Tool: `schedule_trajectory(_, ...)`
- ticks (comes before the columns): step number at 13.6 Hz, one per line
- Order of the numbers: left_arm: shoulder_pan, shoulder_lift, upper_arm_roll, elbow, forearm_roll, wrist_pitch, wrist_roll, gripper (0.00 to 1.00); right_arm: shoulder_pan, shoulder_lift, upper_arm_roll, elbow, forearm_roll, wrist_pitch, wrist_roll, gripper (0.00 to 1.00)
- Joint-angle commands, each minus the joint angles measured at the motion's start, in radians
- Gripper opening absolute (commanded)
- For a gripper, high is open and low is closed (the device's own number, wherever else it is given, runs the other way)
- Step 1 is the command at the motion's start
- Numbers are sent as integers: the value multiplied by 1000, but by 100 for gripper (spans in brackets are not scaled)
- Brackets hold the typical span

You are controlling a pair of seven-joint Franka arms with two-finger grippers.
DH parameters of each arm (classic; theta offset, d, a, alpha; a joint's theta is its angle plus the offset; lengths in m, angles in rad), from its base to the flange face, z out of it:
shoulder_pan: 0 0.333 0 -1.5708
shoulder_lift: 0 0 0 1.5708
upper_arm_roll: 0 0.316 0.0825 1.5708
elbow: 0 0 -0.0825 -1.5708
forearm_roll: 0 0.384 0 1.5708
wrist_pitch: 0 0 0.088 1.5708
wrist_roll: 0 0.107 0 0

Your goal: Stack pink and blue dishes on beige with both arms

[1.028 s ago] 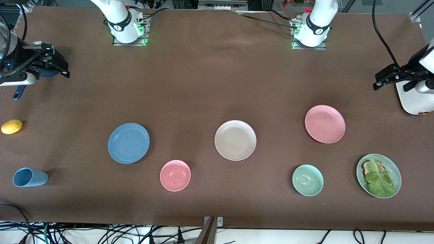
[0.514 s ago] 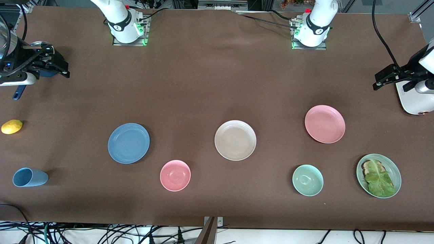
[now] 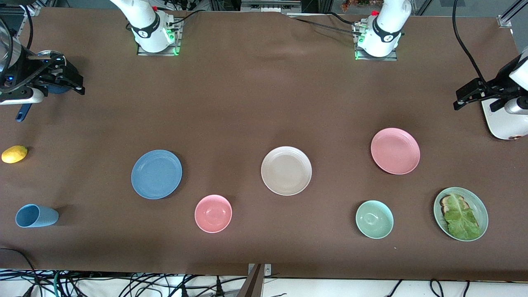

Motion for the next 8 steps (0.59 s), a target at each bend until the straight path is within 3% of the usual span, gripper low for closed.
schedule_trajectory(1, -1, 8, 0, 18, -7, -7, 2, 100, -16, -13, 13, -4, 10, 2, -2, 100)
schedule_trajectory(8, -1, 8, -2, 18, -7, -7, 2, 100, -14, -13, 13, -4, 10, 0, 7, 100)
